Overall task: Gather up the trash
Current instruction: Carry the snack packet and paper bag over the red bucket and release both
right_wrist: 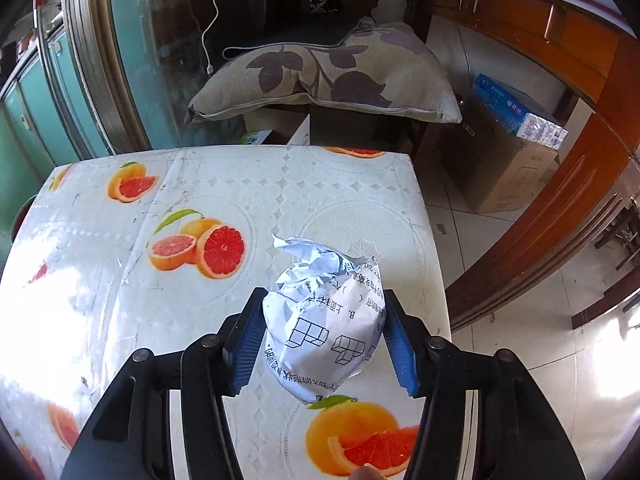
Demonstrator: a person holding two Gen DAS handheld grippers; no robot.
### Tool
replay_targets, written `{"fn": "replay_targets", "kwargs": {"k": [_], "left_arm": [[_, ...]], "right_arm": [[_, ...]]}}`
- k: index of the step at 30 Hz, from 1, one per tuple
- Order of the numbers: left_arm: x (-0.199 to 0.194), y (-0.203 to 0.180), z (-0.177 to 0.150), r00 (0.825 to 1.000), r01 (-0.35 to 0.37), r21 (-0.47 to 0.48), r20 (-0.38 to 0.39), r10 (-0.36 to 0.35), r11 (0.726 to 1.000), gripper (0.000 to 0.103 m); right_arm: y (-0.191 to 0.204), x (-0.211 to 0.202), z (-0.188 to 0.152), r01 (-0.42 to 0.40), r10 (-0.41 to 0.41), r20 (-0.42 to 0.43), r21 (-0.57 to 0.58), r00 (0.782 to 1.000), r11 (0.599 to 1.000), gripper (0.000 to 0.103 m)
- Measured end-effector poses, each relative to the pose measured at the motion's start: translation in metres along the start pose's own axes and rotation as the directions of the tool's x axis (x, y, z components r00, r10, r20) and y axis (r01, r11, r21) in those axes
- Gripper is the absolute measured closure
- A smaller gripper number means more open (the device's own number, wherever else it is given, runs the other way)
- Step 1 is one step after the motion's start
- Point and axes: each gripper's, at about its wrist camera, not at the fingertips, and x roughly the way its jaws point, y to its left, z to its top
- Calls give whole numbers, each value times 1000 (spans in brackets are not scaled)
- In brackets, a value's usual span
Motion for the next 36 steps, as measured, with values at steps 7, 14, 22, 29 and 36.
{"fn": "replay_targets", "kwargs": {"k": [7,14,22,29,36], "left_arm": [[-17,33,-5,999,-39,-50,23,40,998,86],[-30,89,-16,993,-113,-121,25,116,986,85],[-30,171,-35,983,-182,-210,-30,180,961,85],[-20,225,-59,979,-197,-235,-104,177,952,83],[-12,261,-84,979,-175,-289,-148,137,941,69]], "right_arm": [[20,-68,-2,-15,20,102,-52,995,999,49],[78,-141,-3,-53,84,187,-167,979,985,49],[165,-176,-7,-139,195,196,-265,961,954,49],[251,-193,-16,-209,282,178,-342,943,916,49],[326,-201,-30,-252,336,147,-409,930,877,49]]}}
